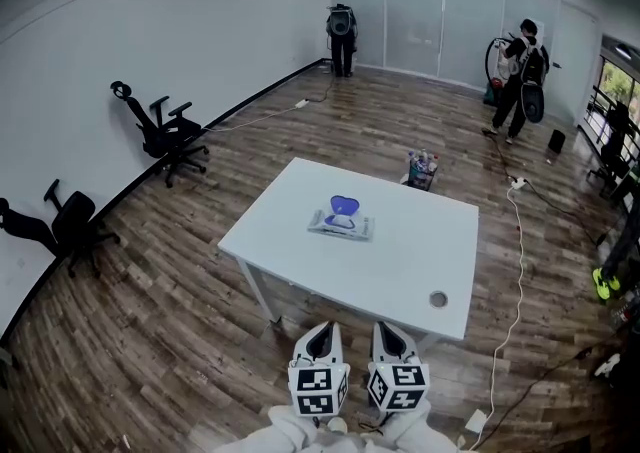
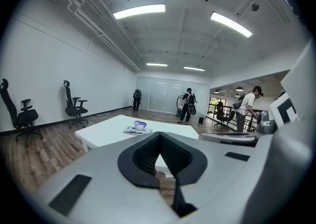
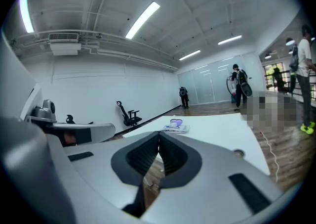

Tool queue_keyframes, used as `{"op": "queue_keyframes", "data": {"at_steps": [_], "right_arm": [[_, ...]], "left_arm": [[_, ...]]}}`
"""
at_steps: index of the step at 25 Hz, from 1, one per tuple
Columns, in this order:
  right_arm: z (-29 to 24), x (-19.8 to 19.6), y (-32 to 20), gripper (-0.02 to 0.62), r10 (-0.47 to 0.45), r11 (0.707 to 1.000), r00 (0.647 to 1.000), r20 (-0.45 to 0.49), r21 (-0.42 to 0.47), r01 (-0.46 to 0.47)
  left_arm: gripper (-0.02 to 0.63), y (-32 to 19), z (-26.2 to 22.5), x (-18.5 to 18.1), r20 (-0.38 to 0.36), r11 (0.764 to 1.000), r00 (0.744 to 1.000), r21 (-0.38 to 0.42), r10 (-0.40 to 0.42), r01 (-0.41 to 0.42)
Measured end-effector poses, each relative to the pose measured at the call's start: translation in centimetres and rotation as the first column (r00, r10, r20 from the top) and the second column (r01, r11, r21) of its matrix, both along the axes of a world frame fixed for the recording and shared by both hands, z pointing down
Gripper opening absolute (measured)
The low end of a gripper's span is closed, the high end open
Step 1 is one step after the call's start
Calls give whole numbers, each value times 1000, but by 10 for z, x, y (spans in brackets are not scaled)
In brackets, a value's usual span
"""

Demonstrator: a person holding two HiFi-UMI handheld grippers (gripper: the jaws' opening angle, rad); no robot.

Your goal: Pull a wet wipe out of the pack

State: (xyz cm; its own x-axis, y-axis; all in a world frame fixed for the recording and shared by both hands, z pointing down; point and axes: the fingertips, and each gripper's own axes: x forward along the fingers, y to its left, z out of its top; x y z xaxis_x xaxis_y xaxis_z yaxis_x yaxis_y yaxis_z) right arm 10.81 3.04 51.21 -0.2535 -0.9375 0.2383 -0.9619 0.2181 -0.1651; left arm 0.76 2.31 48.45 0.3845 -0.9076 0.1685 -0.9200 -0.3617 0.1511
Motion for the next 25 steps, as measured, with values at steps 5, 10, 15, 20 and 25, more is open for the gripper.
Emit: {"op": "queue_keyframes", "data": {"at_steps": [5,10,15,20,25], "right_arm": [[4,-1,-12,9,-6,1000,1000,-2,-10,6],[5,3,-23,9,-3,1000,1000,-14,-10,2],[10,11,-37,9,20,1000,1000,-20,-11,-20],[14,10,-54,9,21,1000,999,-25,-20,-22],[10,4,-72,9,15,1000,1000,-25,-8,-15]], "left_arm": [[0,-12,5,2,10,1000,1000,-14,4,-4],[0,-27,4,3,10,1000,1000,-12,3,-2],[0,-45,10,7,10,1000,1000,-12,16,-16],[0,-63,13,4,10,1000,1000,-16,14,-14],[0,-79,9,-1,5,1000,1000,-5,9,-9]]}}
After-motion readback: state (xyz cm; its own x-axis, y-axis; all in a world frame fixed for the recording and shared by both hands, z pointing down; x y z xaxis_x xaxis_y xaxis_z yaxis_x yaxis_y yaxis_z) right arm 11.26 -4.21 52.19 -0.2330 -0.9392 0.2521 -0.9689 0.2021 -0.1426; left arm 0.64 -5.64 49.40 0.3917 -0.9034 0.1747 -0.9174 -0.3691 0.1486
